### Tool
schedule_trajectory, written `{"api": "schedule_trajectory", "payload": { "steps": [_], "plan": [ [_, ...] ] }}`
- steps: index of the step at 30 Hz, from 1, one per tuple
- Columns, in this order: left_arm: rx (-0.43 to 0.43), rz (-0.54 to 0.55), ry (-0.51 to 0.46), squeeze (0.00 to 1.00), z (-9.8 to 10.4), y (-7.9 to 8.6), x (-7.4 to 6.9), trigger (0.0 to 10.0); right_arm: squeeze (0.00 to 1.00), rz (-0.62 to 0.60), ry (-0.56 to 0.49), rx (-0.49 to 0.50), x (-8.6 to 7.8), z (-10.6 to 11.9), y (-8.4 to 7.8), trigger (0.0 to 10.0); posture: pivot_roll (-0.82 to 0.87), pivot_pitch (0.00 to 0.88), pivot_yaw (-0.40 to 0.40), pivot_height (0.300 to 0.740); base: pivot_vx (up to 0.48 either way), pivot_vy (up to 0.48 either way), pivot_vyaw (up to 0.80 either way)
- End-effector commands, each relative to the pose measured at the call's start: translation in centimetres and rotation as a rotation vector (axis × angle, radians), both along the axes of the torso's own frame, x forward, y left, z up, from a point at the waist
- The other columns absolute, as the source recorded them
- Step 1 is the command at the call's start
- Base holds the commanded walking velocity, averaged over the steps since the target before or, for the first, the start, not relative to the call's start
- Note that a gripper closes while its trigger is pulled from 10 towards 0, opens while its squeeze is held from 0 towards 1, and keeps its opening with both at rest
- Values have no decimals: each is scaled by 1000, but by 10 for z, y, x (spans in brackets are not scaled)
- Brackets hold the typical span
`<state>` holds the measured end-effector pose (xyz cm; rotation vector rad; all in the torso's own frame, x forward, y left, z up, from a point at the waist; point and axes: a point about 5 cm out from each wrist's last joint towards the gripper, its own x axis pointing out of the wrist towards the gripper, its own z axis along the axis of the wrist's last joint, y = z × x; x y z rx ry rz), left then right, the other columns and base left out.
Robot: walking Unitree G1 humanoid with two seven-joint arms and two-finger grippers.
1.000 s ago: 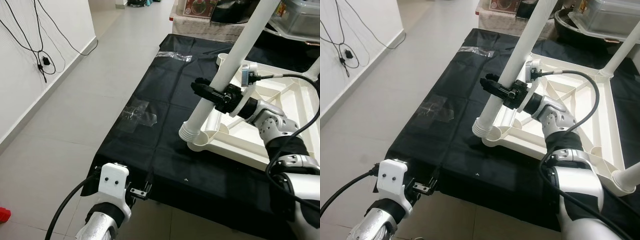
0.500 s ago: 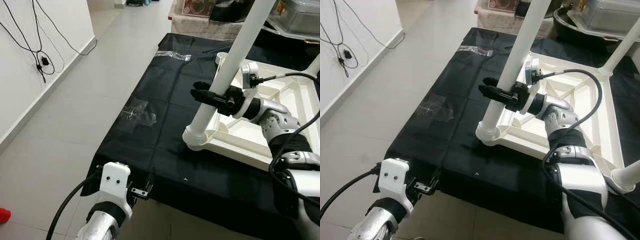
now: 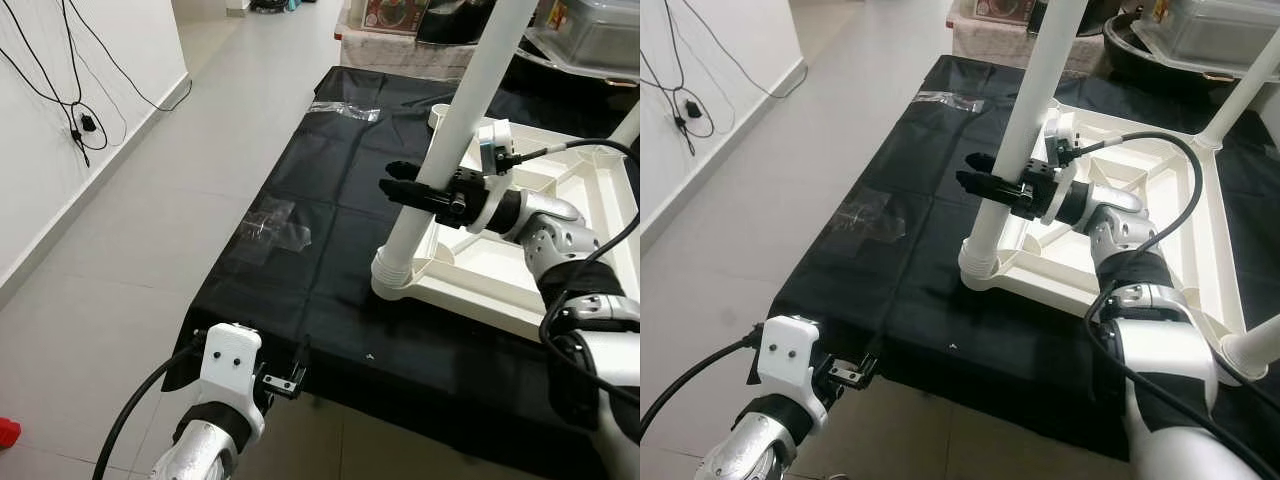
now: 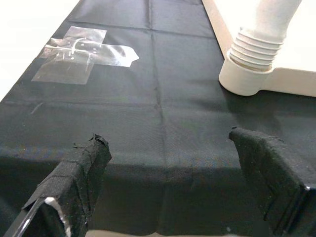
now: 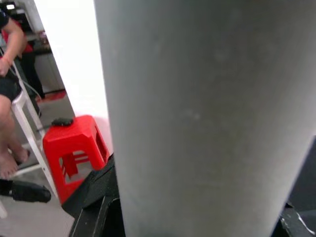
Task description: Building children table
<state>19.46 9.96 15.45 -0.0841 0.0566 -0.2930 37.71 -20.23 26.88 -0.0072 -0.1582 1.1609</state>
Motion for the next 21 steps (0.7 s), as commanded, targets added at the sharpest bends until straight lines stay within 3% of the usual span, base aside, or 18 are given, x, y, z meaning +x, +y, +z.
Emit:
{"api": "schedule_trajectory", "payload": {
  "steps": [1,10,18,21],
  "plan": [
    [11,4,10,0,-1,0,-2,10000,0,-6,25,-51,0,-10,0,10000,124,202,-53,740,0,0,0],
    [10,5,10,0,0,-1,-3,10000,0,-45,19,-56,3,-12,3,10000,127,210,-51,740,0,0,0],
    [11,5,16,0,0,0,-4,10000,0,214,92,6,-8,-25,17,10000,128,220,-50,740,0,0,0],
    [12,4,17,0,0,0,-5,10000,0,256,105,7,-10,-31,23,10000,134,223,-51,740,0,0,0]
  ]
}}
